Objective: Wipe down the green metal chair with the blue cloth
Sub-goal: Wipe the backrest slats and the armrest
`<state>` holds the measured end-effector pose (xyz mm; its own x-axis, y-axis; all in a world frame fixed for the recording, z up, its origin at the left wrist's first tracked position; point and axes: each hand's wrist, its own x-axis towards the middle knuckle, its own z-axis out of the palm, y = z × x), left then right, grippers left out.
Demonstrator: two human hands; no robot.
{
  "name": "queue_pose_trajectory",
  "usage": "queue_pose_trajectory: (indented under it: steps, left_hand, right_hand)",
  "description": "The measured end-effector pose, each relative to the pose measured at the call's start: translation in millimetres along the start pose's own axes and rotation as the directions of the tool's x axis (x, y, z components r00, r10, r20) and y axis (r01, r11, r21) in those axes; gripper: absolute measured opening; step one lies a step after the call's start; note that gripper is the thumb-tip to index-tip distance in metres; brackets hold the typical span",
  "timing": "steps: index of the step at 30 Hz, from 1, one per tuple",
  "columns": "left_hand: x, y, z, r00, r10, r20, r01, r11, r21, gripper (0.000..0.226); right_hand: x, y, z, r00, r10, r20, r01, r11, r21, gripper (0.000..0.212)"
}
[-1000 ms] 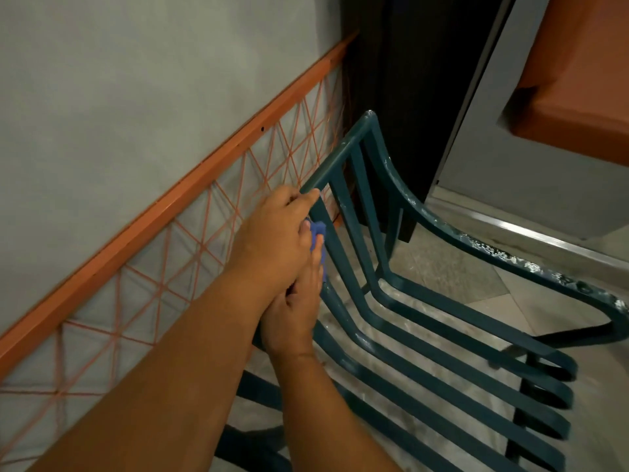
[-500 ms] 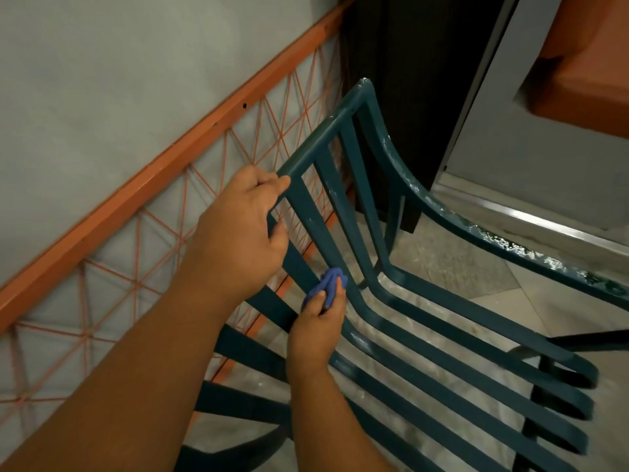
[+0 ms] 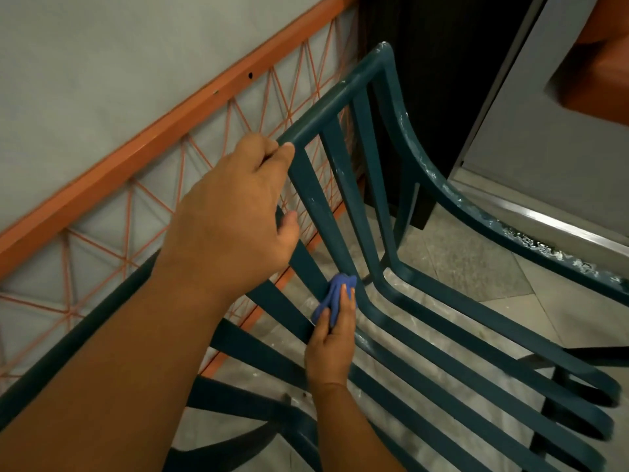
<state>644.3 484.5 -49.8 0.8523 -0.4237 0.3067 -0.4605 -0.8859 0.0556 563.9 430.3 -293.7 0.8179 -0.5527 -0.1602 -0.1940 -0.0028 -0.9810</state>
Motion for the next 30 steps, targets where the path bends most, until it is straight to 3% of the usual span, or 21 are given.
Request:
queue_pose_trajectory:
  steps: [5,11,15,17,20,25,30]
  left_hand:
    - [-13,20,21,0.993,0.041,0.113,-0.082,0.915,0.394,0.083]
    - [-45,34,67,0.910,0.060,0.410,-0.287,0.805,0.519,0.072]
    - [-59,32,88,0.879,0.067,0.472,-0.351,0.762,0.545,0.066]
    - [-66,35,97,0.861,0.069,0.504,-0.379,0.748,0.545,0.066]
    - [-76,38,109,0.827,0.063,0.558,-0.418,0.733,0.537,0.071]
    - [-84,34,113,0.806,0.054,0.590,-0.428,0.741,0.517,0.071]
    - [-85,27,115,0.799,0.081,0.596,-0.457,0.727,0.513,0.071]
  right_hand:
    - [8,34,-12,0.992,0.127,0.023,-0.126,0.991,-0.049,0.054]
    - [13,59,-21,0.970,0.241,0.013,-0.239,0.965,-0.107,0.057]
    - [19,80,-31,0.959,0.277,0.067,-0.246,0.922,-0.299,0.062]
    - [23,88,-37,0.953,0.287,0.101,-0.204,0.848,-0.489,0.067]
    - [28,95,-54,0.937,0.298,0.180,-0.050,0.626,-0.778,0.082]
    - [17,106,-115,0.900,0.283,0.331,0.206,0.394,-0.896,0.083]
    - [-11,115,-131,0.946,0.313,0.082,-0.025,0.323,-0.946,0.082]
